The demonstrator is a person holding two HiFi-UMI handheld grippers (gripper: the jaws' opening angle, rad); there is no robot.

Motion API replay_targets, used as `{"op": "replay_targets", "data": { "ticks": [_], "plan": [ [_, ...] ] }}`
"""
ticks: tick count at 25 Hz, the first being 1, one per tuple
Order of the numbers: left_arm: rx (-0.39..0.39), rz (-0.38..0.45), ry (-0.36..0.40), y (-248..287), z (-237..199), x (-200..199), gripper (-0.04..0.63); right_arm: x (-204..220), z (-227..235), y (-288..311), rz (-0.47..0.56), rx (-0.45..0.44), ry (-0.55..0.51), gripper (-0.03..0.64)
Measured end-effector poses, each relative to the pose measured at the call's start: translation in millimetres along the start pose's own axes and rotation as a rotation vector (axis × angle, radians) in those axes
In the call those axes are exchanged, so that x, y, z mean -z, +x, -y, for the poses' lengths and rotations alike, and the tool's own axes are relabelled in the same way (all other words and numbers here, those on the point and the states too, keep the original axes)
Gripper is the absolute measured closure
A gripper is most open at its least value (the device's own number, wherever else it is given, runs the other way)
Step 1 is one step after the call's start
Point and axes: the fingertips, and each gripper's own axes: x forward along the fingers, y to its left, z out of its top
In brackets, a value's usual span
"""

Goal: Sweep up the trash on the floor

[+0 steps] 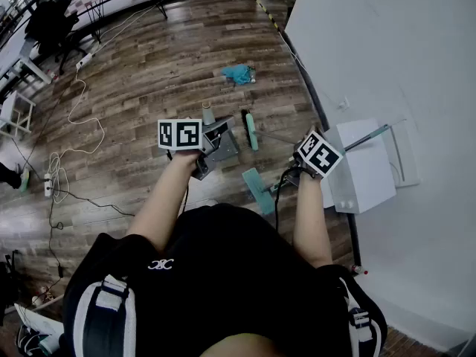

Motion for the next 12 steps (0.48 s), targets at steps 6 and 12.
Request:
{"op": "replay_targets", "data": {
  "ticks": [6, 12],
  "plan": [
    [-0.002, 0.003, -0.012, -13, -16, -8, 0.597, 4, -17, 5, -0.006, 0.004, 0.003, 0.589],
    [0.007, -0.001, -0.019, -24, -33, -14, 0.597, 11, -31, 9, -0.018, 0.029, 0.023, 0.589]
  ]
}}
